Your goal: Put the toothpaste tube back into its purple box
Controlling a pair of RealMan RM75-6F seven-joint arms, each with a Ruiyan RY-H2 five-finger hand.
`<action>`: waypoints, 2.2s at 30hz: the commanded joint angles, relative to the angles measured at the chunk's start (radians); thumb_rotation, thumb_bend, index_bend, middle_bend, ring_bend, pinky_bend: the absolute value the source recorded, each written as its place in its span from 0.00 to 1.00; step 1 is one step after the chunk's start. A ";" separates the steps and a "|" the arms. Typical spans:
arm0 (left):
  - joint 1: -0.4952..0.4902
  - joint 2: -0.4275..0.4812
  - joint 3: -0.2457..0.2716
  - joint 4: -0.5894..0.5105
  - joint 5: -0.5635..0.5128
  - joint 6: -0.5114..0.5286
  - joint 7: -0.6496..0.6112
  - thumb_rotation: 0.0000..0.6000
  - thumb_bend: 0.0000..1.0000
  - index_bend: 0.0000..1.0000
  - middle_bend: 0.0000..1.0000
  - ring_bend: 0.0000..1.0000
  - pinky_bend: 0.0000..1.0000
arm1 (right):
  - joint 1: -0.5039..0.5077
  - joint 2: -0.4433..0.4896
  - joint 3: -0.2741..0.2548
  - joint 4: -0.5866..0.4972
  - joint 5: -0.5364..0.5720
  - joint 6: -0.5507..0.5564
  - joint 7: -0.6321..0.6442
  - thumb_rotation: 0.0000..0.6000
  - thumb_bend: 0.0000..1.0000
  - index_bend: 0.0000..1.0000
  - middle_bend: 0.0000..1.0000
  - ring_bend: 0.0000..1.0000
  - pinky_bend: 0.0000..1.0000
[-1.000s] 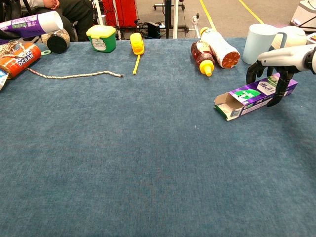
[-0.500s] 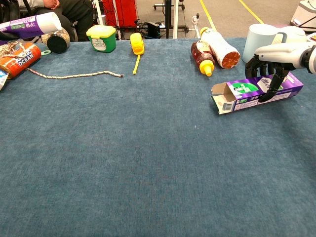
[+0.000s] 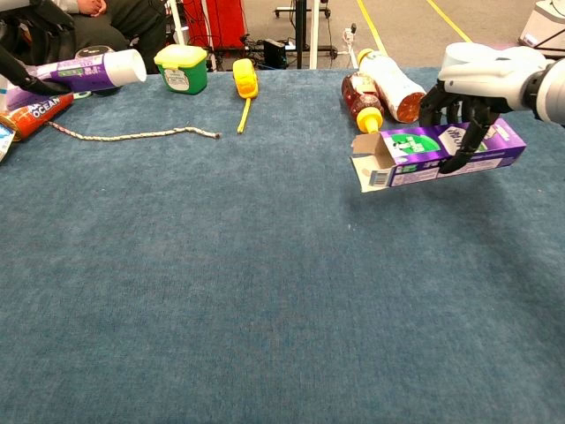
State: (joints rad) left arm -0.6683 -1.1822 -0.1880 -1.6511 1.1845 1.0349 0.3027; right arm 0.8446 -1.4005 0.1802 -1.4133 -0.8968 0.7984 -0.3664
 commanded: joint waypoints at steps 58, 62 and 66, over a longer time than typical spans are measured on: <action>-0.474 -0.340 -0.060 -0.149 -0.736 0.168 0.683 1.00 0.38 0.66 0.59 0.50 0.67 | 0.052 -0.229 0.137 -0.356 0.323 0.539 -0.362 1.00 0.34 0.55 0.68 0.67 0.78; -0.479 -0.344 -0.059 -0.154 -0.739 0.173 0.684 1.00 0.38 0.66 0.59 0.50 0.67 | 0.051 -0.232 0.139 -0.352 0.319 0.541 -0.365 1.00 0.34 0.55 0.68 0.67 0.78; -0.486 -0.346 -0.055 -0.166 -0.744 0.183 0.694 1.00 0.38 0.66 0.59 0.50 0.67 | 0.050 -0.231 0.140 -0.350 0.318 0.539 -0.372 1.00 0.34 0.55 0.68 0.67 0.78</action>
State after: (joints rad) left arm -1.1525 -1.5278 -0.2439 -1.8136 0.4433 1.2155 0.9932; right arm 0.8951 -1.6327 0.3211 -1.7638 -0.5774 1.3385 -0.7364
